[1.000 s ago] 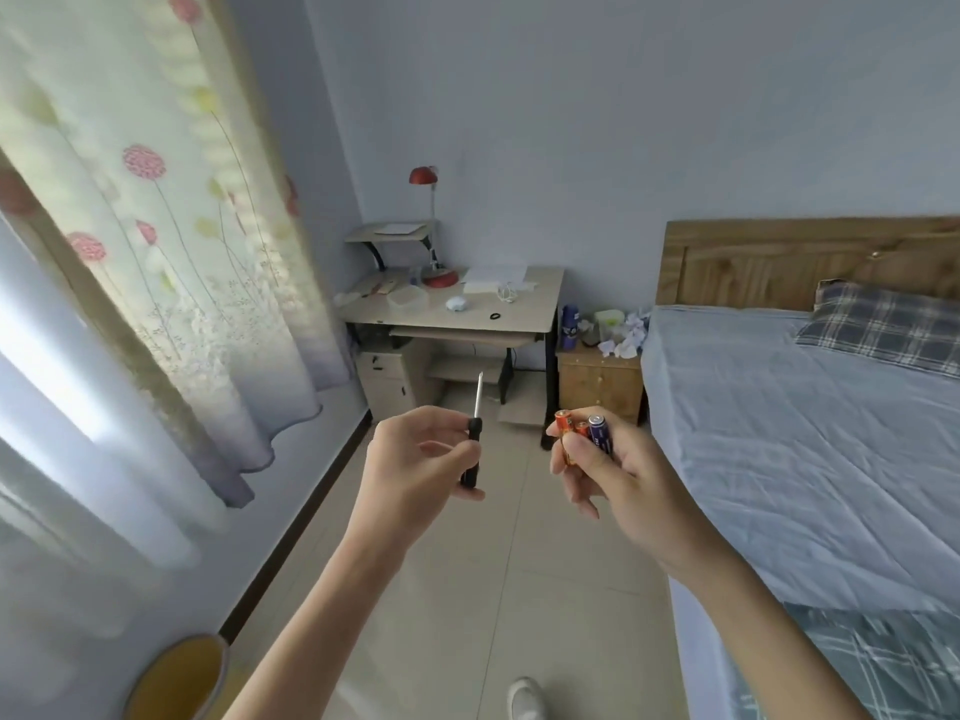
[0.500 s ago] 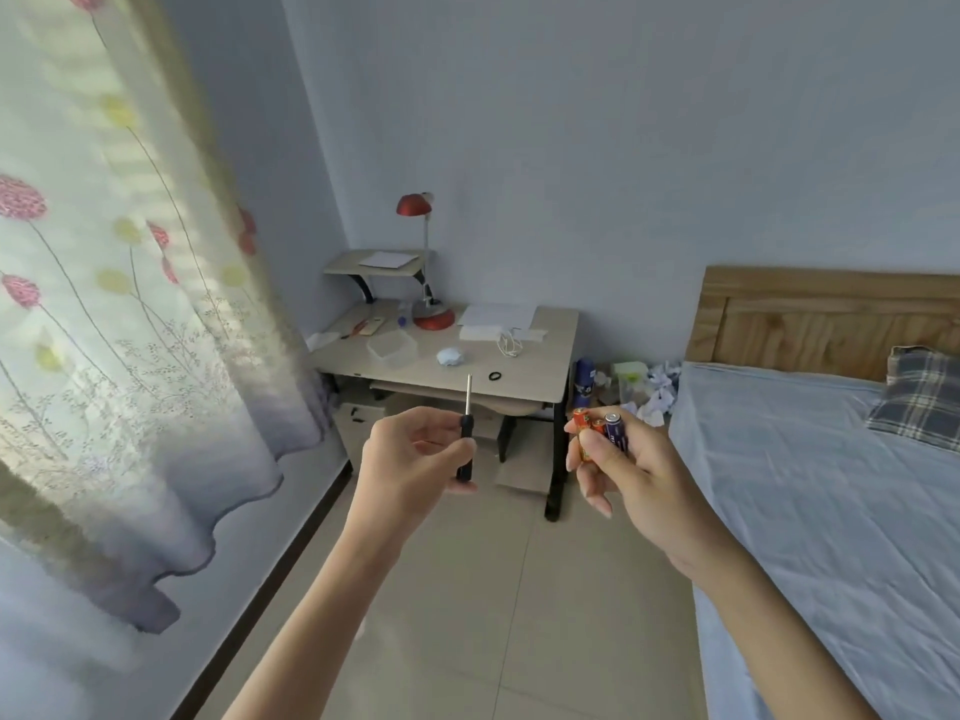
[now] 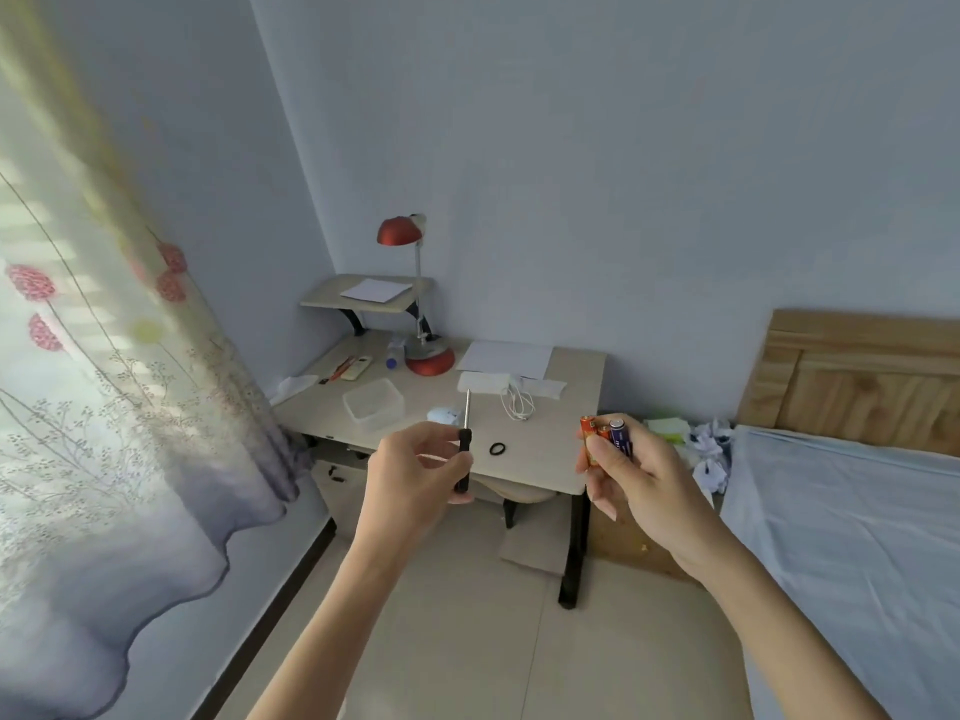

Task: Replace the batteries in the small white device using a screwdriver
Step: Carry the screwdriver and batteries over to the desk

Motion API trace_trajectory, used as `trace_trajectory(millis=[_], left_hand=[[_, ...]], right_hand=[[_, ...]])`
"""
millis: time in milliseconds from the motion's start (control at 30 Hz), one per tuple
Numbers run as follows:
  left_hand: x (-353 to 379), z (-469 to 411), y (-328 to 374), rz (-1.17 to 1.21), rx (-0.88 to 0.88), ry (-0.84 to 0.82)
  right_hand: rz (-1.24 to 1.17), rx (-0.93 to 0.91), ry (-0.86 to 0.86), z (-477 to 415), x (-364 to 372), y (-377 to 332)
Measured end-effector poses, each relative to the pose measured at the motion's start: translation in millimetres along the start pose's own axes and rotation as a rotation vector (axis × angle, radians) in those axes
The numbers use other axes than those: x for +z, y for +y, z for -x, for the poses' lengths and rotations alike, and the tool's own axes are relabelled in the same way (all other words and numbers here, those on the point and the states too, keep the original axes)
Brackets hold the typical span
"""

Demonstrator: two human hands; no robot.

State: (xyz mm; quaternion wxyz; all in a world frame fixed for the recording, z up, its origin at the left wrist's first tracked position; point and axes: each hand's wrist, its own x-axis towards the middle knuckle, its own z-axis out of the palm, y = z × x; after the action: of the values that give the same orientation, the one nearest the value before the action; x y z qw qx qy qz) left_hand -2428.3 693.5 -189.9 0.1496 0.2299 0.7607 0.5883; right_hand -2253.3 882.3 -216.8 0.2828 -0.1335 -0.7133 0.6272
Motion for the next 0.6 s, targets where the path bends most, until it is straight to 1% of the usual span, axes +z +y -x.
trace_trajectory(millis=[100, 267, 467, 600], left_hand=[[21.1, -55.7, -3.2, 0.010, -0.003, 0.002], [43.6, -147.5, -19.4, -0.009, -0.043, -0.008], [65.1, -270.1, -51.5, -0.092, -0.065, -0.061], [77.6, -343.9, -75.9, -0.184, -0.084, -0.098]], right_hand=[[-0.027, 0.015, -0.005, -60.9, -12.4, 17.9], [-0.011, 0.057, 0.035, -146.8, -22.0, 55.4], [0.089, 0.112, 0.168, -251.8, -24.5, 123.5], [0.171, 0.191, 0.255, -307.6, -19.3, 175.5]])
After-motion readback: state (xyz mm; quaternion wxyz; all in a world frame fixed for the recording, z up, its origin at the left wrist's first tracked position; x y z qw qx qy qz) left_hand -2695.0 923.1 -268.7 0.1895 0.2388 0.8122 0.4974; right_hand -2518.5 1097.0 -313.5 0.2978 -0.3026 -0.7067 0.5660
